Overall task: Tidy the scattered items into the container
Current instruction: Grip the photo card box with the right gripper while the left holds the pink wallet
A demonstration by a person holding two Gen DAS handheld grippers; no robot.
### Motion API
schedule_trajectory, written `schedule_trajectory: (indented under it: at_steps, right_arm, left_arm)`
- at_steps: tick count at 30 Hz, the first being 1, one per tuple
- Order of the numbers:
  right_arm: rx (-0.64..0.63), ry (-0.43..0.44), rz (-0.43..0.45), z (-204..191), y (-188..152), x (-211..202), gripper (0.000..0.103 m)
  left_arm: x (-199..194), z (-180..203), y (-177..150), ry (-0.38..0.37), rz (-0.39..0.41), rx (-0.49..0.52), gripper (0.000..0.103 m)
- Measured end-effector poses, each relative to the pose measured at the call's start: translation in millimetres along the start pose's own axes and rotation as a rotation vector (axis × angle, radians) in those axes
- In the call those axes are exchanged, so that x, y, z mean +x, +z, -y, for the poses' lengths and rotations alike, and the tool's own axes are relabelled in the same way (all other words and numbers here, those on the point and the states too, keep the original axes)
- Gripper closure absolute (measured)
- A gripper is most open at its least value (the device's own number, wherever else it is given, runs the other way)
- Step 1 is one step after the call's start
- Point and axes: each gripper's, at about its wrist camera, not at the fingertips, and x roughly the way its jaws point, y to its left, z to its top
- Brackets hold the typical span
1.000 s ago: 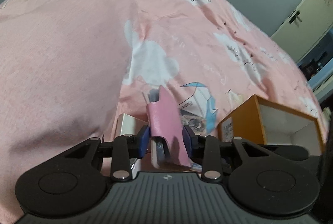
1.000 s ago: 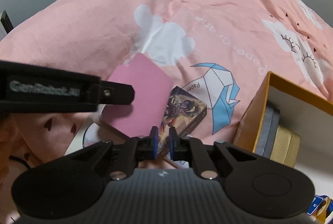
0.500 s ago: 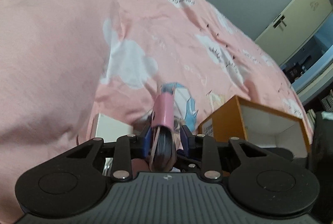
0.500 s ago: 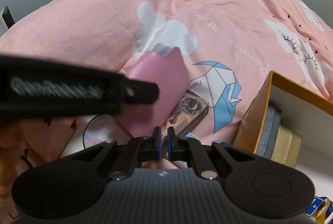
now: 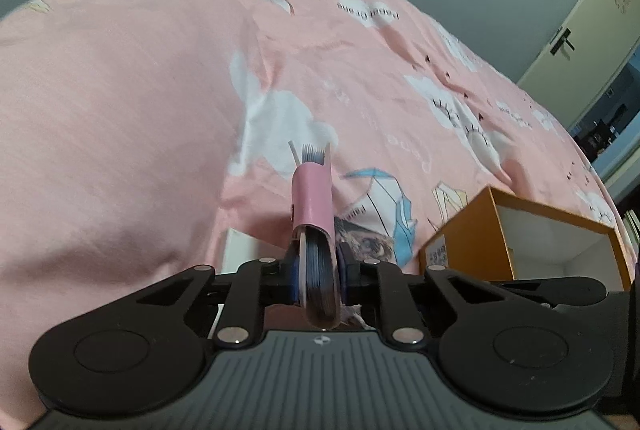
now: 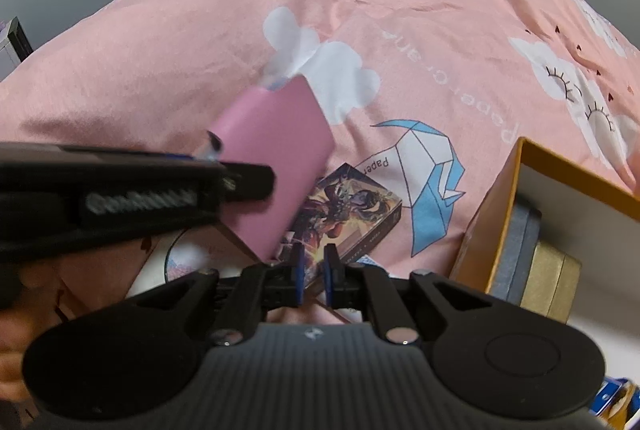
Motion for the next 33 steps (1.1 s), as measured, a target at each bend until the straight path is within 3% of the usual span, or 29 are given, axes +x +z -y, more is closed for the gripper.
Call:
schedule_trajectory:
  at_steps: [4, 11, 15, 21, 26, 28, 33]
  right_arm:
    - [0.055, 0.028, -0.028, 2.8, 10.6, -0.2, 0.065]
    - [0.131, -0.009, -0.164, 1.5, 27.9, 23.6, 0.055]
    - [0.210, 0.001, -0.211, 6.1, 32.5, 39.4, 0.033]
    - [0.289, 0.008, -0.210, 18.8, 35.1, 58.2, 0.024]
    - [0.291, 0.003, -0.174, 17.2, 32.0, 56.7, 0.030]
    - [0.290, -0.018, -0.149, 15.9, 34.5, 47.3, 0.045]
    - [0.268, -0.001, -0.096, 17.4, 42.1, 24.5, 0.067]
  left_arm:
    - [-11.4, -5.9, 4.8, 0.024, 0.039, 0.004, 0.083]
    - [-20.7, -16.0, 8.3, 0.055, 0.081, -0.002, 0.083]
    - [-21.8, -22.0, 7.4, 0.059, 0.081, -0.006, 0.083]
    - [-19.6, -26.9, 5.8, 0.053, 0.075, -0.019, 0.083]
    - [-20.2, -27.9, 4.3, 0.046, 0.075, -0.019, 0.083]
    - [-19.8, -27.6, 3.8, 0.042, 0.072, -0.020, 0.083]
    - [-17.7, -25.6, 2.1, 0.042, 0.065, -0.013, 0.083]
